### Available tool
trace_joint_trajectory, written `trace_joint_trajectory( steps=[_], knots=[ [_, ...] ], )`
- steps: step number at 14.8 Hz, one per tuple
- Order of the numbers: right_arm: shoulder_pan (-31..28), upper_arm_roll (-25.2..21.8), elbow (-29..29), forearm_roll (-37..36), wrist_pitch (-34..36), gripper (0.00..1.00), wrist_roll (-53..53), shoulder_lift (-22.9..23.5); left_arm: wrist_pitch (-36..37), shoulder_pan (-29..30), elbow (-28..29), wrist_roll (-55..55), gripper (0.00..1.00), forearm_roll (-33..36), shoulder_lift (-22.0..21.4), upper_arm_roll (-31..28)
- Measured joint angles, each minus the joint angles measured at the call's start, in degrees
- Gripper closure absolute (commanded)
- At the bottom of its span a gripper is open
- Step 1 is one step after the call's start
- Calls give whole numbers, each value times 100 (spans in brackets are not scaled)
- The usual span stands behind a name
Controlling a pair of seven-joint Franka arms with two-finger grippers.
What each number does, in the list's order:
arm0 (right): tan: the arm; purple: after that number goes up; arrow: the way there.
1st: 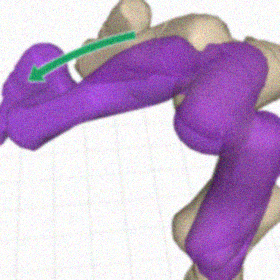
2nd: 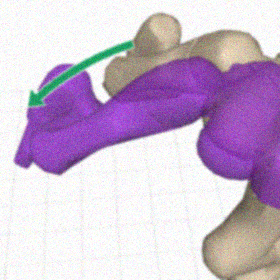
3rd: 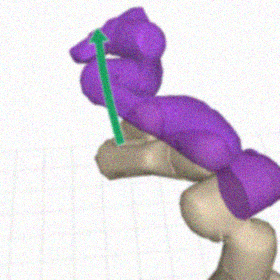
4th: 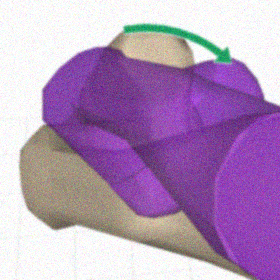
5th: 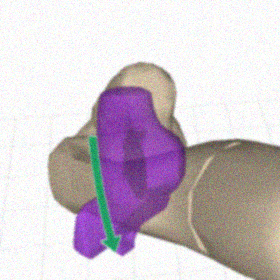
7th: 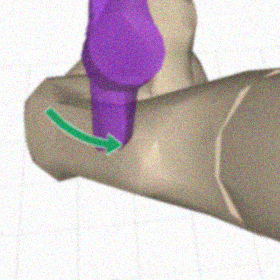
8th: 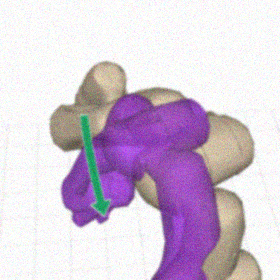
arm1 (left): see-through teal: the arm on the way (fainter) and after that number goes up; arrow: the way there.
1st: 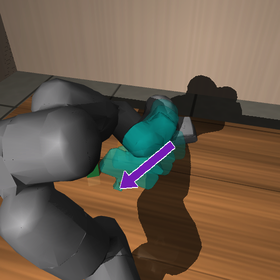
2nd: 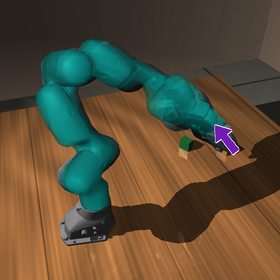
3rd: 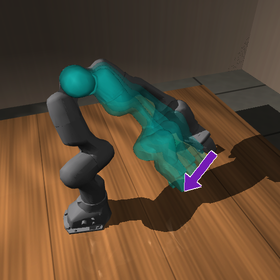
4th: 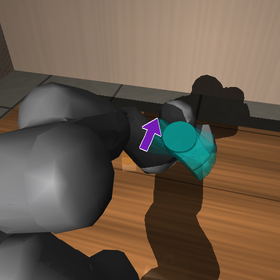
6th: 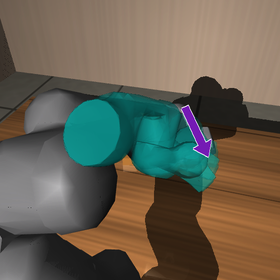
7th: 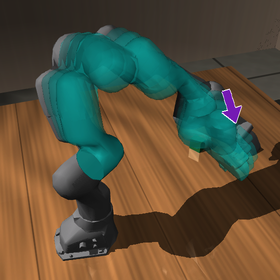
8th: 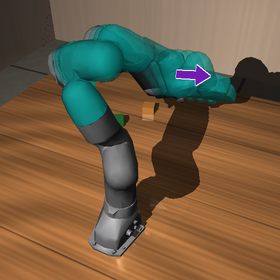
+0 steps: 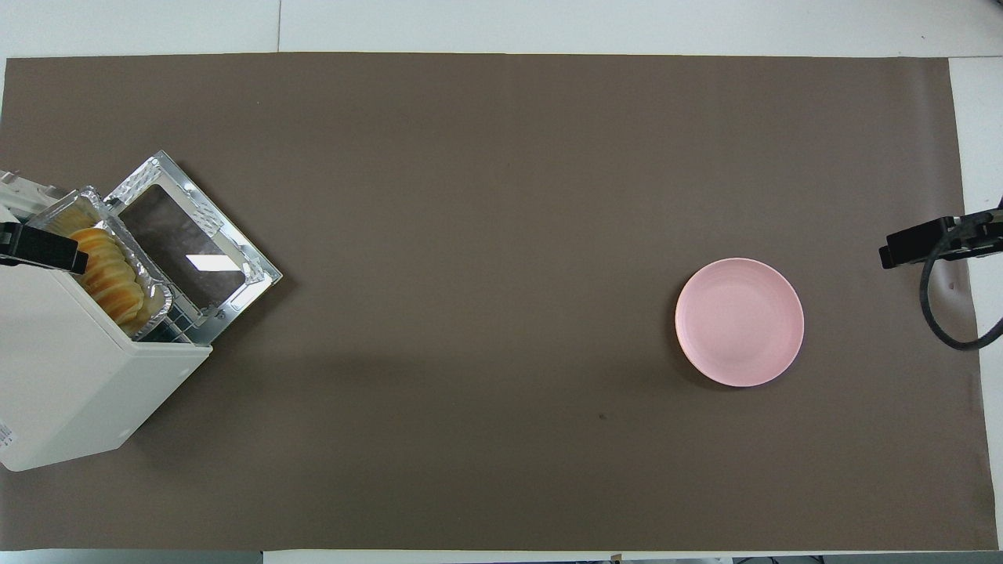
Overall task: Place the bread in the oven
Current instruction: 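Withdraw the left gripper out of the oven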
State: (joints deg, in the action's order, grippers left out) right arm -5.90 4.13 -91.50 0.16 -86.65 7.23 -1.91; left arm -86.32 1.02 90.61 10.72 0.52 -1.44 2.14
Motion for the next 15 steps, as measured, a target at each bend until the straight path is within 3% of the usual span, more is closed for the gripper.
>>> trace_joint_trajectory(
  steps=[15],
  knots=[
    [0,0,0,0,0,0,0,0,-275,-146,-250,-1144,0,-159,320,64]
  ],
)
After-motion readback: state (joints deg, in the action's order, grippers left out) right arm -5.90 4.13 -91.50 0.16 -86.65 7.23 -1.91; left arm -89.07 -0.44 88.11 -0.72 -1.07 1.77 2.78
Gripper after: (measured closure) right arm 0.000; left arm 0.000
